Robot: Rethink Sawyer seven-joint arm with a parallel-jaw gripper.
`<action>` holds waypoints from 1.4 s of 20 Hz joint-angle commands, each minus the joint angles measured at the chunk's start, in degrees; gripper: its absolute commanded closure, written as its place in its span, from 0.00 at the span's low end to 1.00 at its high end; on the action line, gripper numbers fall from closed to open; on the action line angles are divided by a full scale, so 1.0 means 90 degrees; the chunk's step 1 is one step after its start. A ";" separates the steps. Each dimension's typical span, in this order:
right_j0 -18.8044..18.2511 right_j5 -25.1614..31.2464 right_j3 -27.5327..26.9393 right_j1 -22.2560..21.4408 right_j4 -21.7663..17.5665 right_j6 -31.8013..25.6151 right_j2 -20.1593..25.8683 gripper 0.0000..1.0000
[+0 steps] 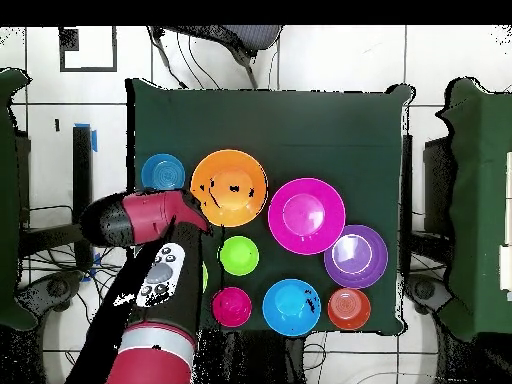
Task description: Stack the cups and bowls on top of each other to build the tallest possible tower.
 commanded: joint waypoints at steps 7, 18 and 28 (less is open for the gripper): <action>-0.0323 0.1210 -0.0796 0.0167 -0.0032 0.0211 0.0578 0.00; -0.0723 0.0778 -0.0782 0.0350 -0.0259 -0.0051 0.0867 0.00; -0.0916 0.0383 -0.0663 0.0465 -0.0398 -0.0117 0.1034 0.00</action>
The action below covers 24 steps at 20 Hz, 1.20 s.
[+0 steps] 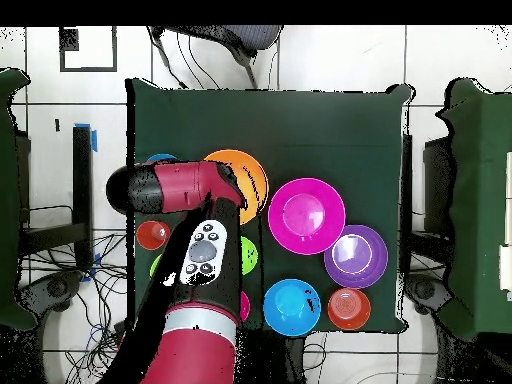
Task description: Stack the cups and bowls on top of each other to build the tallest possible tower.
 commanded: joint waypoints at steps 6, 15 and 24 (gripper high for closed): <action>-0.0093 -0.0243 0.0116 0.0451 -0.0372 0.0076 0.0899 0.00; 0.0012 -0.0557 0.0266 0.0518 -0.0374 0.0285 0.0862 0.00; -0.0092 -0.0748 0.0316 0.0622 -0.0371 0.0269 0.0952 0.00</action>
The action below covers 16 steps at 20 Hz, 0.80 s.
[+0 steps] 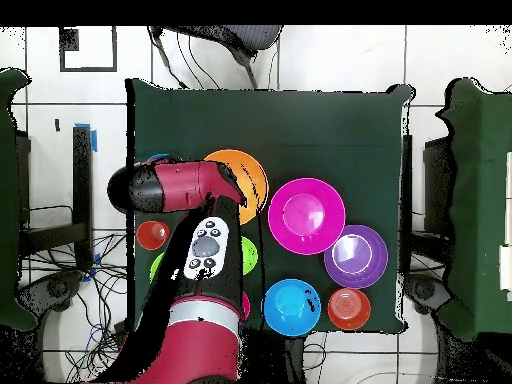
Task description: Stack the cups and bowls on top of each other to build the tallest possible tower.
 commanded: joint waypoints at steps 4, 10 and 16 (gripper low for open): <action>-0.0027 -0.0432 0.0358 0.0569 -0.0395 0.0284 0.0760 0.00; 0.0007 -0.0684 0.0463 0.0632 -0.0412 0.0373 0.0719 0.00; 0.0047 -0.0687 0.0515 0.0608 -0.0402 0.0386 0.0663 0.00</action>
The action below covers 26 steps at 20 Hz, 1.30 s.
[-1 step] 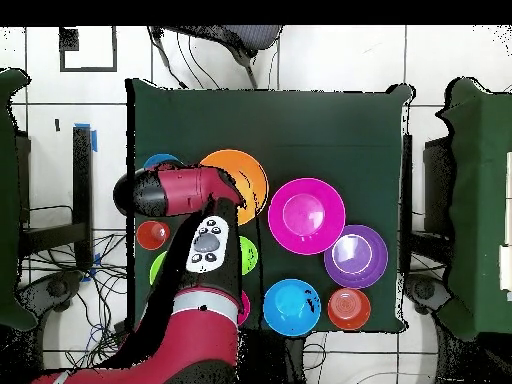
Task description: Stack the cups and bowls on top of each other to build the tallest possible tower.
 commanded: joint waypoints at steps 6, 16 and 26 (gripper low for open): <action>0.0158 -0.0328 0.0304 0.0374 -0.0562 0.0278 0.0471 1.00; 0.0094 -0.0126 0.0319 0.0428 -0.0475 0.0438 0.0510 1.00; 0.0249 -0.0102 0.0207 0.0491 -0.0538 0.0449 0.0334 0.00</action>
